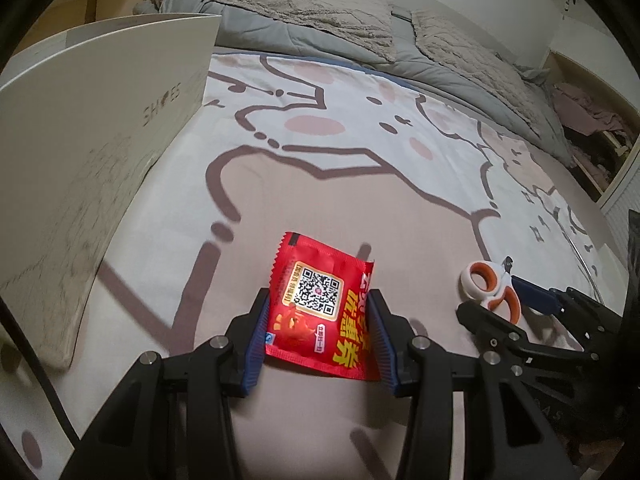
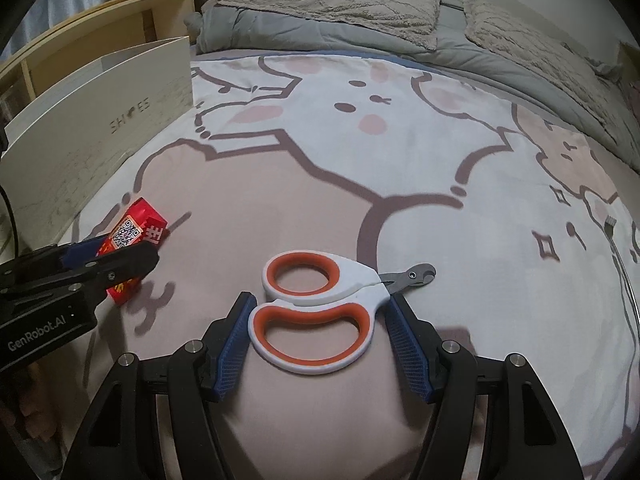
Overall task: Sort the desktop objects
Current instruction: 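Close the left tool on the red packet while the right tool closes on the scissors, then open the left tool, releasing the red packet onto the blanket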
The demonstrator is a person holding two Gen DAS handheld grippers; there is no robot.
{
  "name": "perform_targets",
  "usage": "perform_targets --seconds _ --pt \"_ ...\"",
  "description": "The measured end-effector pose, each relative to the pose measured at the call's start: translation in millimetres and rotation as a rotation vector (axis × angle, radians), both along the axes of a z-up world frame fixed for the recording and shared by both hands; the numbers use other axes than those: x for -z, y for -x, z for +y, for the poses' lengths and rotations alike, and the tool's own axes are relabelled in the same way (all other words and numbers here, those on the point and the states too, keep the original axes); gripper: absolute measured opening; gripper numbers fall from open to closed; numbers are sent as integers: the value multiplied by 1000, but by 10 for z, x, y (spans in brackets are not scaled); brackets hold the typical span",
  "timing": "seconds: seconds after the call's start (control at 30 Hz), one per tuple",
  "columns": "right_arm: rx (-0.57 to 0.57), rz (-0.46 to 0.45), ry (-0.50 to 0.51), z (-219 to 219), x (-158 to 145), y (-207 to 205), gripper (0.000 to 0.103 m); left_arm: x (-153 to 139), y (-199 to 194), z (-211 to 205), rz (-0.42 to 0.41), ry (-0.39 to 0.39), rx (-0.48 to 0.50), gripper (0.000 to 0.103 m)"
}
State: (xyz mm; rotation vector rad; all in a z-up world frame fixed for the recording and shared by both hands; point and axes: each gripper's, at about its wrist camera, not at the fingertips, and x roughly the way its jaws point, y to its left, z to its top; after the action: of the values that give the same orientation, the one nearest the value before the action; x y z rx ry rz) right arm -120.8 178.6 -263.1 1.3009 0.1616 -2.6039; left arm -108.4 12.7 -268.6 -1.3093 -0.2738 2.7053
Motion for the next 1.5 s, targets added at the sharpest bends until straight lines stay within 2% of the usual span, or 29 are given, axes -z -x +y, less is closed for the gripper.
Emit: perform_targets --seconds 0.2,0.3,0.37,0.53,0.67,0.87,0.97,1.07,1.2,1.33,1.43,1.5 --pt "6 -8 12 41 -11 -186 67 -24 -114 55 3 59 1 48" --pt "11 -11 18 68 -21 -324 67 -26 -151 55 8 63 4 54" --pt "15 -12 20 88 -28 -386 67 -18 -144 79 3 68 15 64" --pt "35 -9 18 112 -50 -561 67 -15 -146 173 4 115 32 77" --pt "62 -6 28 145 -57 -669 67 -18 -146 179 5 109 40 89" --pt "80 6 40 146 -44 -713 67 -59 -195 141 15 87 19 91" --pt "79 3 38 133 -39 -707 67 -85 -233 63 19 24 5 93" --pt "79 2 38 132 -33 -710 67 -75 -249 21 3 -82 56 93" --pt "79 1 37 128 -34 -712 68 -87 -282 48 -17 -133 110 93" --pt "78 0 30 124 -27 -707 68 -138 -292 40 -27 -107 82 93" --pt "78 0 29 125 -22 -710 68 -155 -268 0 -6 -21 10 93" --pt "78 0 35 134 -22 -712 68 -133 -215 -11 -8 6 -8 93"
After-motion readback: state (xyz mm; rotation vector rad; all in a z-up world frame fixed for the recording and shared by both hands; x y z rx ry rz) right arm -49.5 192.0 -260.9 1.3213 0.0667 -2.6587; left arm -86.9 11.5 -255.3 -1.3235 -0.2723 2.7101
